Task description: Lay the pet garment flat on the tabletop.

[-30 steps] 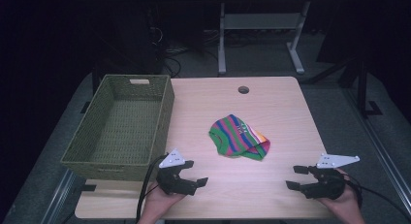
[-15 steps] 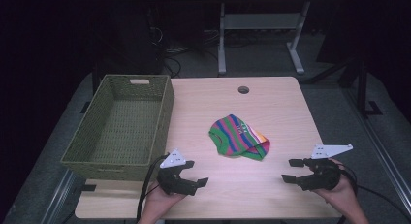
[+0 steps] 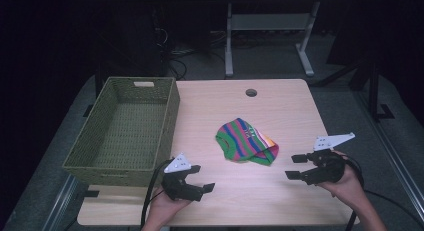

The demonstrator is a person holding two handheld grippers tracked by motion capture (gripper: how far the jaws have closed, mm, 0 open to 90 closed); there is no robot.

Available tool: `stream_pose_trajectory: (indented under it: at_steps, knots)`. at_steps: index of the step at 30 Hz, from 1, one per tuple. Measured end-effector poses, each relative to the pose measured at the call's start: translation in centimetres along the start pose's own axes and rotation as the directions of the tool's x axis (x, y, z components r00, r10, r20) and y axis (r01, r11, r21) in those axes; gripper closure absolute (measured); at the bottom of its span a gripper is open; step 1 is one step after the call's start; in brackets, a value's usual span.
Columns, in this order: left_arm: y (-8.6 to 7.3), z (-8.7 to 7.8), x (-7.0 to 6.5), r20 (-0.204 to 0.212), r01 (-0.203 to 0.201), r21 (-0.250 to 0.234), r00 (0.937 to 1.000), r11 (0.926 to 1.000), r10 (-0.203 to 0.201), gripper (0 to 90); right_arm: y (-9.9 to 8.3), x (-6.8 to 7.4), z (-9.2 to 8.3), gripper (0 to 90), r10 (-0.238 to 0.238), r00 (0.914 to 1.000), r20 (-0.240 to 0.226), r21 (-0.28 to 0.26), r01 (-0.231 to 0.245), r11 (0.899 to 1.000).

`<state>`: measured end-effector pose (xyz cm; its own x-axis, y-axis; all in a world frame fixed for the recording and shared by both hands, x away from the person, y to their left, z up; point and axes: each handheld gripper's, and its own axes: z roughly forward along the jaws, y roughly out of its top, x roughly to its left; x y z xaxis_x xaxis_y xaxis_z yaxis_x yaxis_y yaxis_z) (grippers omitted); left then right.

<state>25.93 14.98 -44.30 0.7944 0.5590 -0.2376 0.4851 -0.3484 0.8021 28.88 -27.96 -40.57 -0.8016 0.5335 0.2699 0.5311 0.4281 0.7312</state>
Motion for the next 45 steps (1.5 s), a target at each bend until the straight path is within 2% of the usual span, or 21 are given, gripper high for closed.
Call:
stream_pose_trajectory:
  at_steps: [8,16,19,21,26,34,45]
  knots:
    - [0.1,-0.1,0.1,0.0,-0.006,-0.002,1.0,1.0,0.006,16.5,2.9,-0.7,0.9,27.6,-0.013,0.9996,-0.024,0.03,0.013,0.999]
    - [0.0,-0.3,0.2,0.0,0.001,-0.008,1.0,1.0,-0.001,16.5,4.3,-1.5,1.6,27.6,-0.002,0.9995,-0.032,0.039,0.004,0.999]
    - [0.0,-0.3,0.2,0.001,0.003,-0.012,1.0,0.9999,-0.003,16.5,5.0,-1.7,2.4,27.7,-0.002,0.9992,-0.041,0.054,0.004,0.999]
    - [0.0,-0.3,0.2,-0.001,-0.003,-0.005,1.0,1.0,0.003,16.5,5.9,-1.6,3.4,27.6,-0.02,0.9987,-0.047,0.085,0.024,0.996]
    - [0.0,-0.3,0.2,0.0,-0.001,-0.007,1.0,1.0,0.001,16.5,7.3,-1.7,4.7,27.7,-0.03,0.9977,-0.06,0.104,0.036,0.994]
    - [0.0,-0.4,0.2,0.001,-0.003,-0.01,1.0,0.9999,0.003,16.5,9.3,-1.9,5.8,27.7,-0.043,0.9976,-0.055,0.14,0.05,0.989]
    - [0.1,-0.4,0.2,0.002,-0.007,-0.006,1.0,1.0,0.007,16.5,10.8,-2.7,7.4,29.2,-0.04,0.9982,-0.046,0.169,0.047,0.985]
